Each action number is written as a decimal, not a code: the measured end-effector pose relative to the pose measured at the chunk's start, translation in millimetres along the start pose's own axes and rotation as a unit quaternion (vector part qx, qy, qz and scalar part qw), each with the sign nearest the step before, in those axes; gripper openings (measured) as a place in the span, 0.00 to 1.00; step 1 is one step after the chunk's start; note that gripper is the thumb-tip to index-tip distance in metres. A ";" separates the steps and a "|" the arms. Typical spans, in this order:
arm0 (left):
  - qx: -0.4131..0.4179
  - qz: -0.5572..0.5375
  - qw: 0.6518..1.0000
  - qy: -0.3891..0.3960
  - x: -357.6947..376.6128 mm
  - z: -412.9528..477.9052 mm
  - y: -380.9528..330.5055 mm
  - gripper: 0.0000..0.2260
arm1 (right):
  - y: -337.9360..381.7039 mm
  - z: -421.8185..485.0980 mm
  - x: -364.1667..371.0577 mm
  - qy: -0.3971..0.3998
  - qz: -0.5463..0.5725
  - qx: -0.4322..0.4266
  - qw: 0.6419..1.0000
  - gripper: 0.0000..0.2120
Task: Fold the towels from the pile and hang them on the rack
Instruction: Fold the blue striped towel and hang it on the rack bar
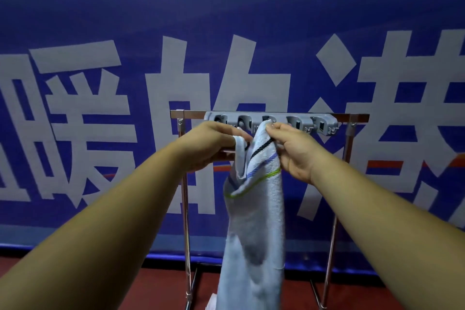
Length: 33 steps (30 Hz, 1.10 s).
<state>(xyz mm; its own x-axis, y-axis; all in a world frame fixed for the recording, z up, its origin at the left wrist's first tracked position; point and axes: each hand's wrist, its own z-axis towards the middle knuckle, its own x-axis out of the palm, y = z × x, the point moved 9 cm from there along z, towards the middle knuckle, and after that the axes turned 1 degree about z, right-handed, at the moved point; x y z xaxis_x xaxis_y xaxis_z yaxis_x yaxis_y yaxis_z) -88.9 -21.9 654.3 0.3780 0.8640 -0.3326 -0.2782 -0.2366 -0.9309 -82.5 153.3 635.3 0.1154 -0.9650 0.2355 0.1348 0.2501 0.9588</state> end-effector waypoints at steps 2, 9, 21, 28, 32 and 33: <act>0.008 0.013 1.000 0.004 3.3 -4.2 -8.2 0.12 | -5.6 -0.8 5.6 0.026 0.017 0.019 0.999 0.08; -0.012 0.011 0.999 -0.041 -1.1 -3.5 -10.8 0.15 | -21.6 -7.8 20.5 0.095 0.060 0.040 0.993 0.11; 0.037 0.022 0.993 -0.106 -5.2 4.5 -9.3 0.14 | -22.7 2.0 7.0 0.009 0.026 -0.017 0.999 0.04; 0.048 0.016 0.992 -0.119 -1.8 9.2 -13.6 0.13 | -9.4 -1.4 12.6 0.011 -0.001 -0.040 0.999 0.03; 0.050 0.016 0.991 -0.121 -4.0 7.7 -15.4 0.13 | -6.8 2.3 11.6 -0.012 -0.046 -0.043 0.998 0.04; 0.051 0.022 0.991 -0.125 -5.7 6.3 -15.6 0.13 | -6.5 3.0 10.6 -0.026 -0.056 -0.043 0.997 0.04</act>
<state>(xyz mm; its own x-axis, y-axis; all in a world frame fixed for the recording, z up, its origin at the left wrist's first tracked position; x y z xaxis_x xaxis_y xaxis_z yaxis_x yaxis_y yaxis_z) -92.3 -20.4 671.6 0.1358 0.9399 -0.3132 -0.3816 -0.2421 -0.8921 -85.1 141.2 632.1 0.0448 -0.9894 0.1380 0.2276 0.1446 0.9629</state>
